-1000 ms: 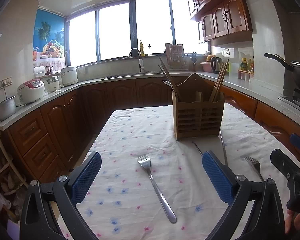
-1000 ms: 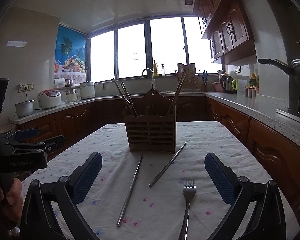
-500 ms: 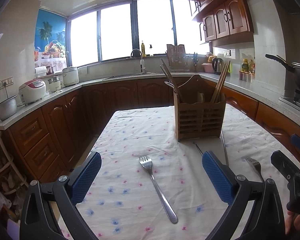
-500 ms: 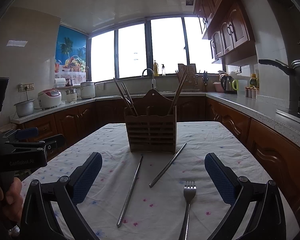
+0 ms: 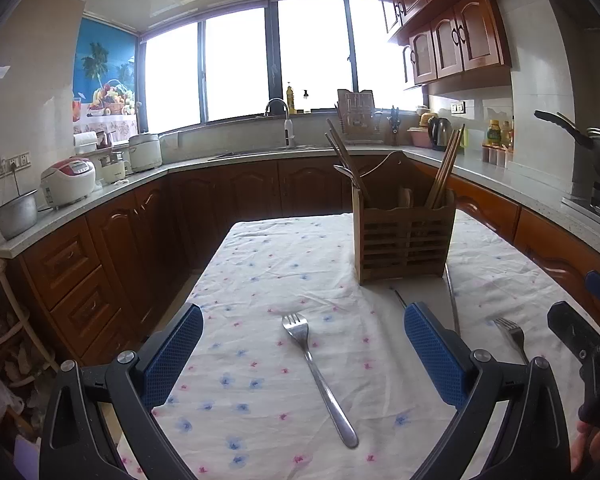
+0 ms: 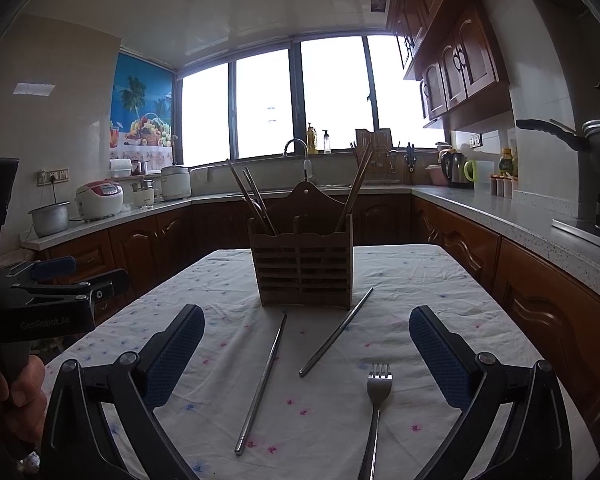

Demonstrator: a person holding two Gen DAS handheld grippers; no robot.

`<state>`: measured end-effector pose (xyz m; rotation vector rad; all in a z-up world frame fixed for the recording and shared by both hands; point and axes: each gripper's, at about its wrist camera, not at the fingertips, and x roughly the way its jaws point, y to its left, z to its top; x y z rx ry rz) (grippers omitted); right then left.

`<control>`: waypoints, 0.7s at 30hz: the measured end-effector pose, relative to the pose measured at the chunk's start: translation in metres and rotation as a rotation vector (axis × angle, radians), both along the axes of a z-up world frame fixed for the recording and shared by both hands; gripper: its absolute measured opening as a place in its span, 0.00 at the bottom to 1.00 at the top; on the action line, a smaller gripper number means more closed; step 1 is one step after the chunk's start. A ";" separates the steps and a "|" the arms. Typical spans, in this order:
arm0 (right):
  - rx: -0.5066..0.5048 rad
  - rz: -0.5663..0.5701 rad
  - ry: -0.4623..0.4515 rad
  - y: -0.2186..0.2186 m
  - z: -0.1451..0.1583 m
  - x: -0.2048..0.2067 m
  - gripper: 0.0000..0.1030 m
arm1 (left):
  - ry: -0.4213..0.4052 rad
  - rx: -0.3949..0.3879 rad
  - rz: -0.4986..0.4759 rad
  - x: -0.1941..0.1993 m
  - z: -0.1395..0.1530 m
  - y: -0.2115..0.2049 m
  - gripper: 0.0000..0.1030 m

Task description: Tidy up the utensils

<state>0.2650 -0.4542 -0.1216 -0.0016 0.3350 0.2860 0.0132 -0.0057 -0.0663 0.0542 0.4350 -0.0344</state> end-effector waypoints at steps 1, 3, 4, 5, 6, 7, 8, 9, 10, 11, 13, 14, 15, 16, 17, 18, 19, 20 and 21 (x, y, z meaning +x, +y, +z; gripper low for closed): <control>0.002 0.000 -0.001 0.000 0.000 0.000 1.00 | -0.001 0.001 0.000 0.000 0.000 0.000 0.99; 0.002 0.000 -0.001 -0.001 0.001 0.000 1.00 | -0.002 0.002 0.000 0.000 0.000 -0.001 0.99; 0.001 0.000 -0.001 -0.001 0.001 0.000 1.00 | -0.003 0.002 -0.001 0.000 0.000 -0.001 0.99; 0.002 0.000 -0.002 -0.001 0.001 0.000 1.00 | -0.003 0.002 -0.001 0.000 0.000 -0.001 0.99; 0.003 0.001 -0.001 -0.001 0.001 0.000 1.00 | -0.004 0.003 -0.002 0.000 0.000 -0.001 0.99; 0.004 0.001 -0.002 -0.001 0.001 0.000 1.00 | -0.004 0.003 -0.003 0.000 0.000 -0.002 0.99; 0.003 0.001 -0.001 -0.001 0.001 0.001 1.00 | -0.004 0.003 -0.003 0.000 0.000 -0.002 0.99; 0.002 0.000 -0.002 -0.001 0.001 0.000 1.00 | -0.004 0.002 -0.004 0.000 0.000 -0.002 0.99; 0.004 0.001 -0.002 -0.001 0.001 0.000 1.00 | -0.004 0.001 -0.004 0.000 0.000 -0.001 0.99; 0.005 0.002 0.000 -0.001 0.001 0.001 1.00 | -0.004 0.001 -0.004 0.000 0.000 -0.001 0.99; 0.005 0.002 0.000 -0.001 0.003 0.001 1.00 | -0.003 -0.001 -0.006 0.001 0.000 -0.001 0.99; 0.004 0.001 0.000 -0.001 0.003 0.001 1.00 | -0.003 -0.001 -0.006 0.000 0.000 -0.001 0.99; 0.005 0.001 0.000 -0.001 0.003 0.001 1.00 | -0.003 -0.001 -0.007 0.000 0.000 -0.001 0.99; 0.006 0.002 0.000 -0.001 0.003 0.001 1.00 | -0.003 -0.001 -0.008 0.001 0.001 -0.002 0.99; 0.007 0.002 -0.001 -0.001 0.003 0.001 1.00 | -0.003 -0.001 -0.008 0.000 0.001 -0.002 0.99; 0.005 0.001 0.000 -0.001 0.003 0.001 1.00 | -0.002 0.000 -0.009 0.000 0.001 -0.002 0.99; 0.005 0.001 -0.001 -0.001 0.004 0.001 1.00 | -0.003 0.001 -0.009 0.000 0.002 -0.002 0.99; 0.006 0.001 -0.001 -0.001 0.004 0.001 1.00 | -0.003 0.001 -0.010 0.000 0.002 -0.003 0.99; 0.007 0.002 -0.002 -0.002 0.004 0.002 1.00 | -0.002 0.001 -0.010 0.000 0.002 -0.003 0.99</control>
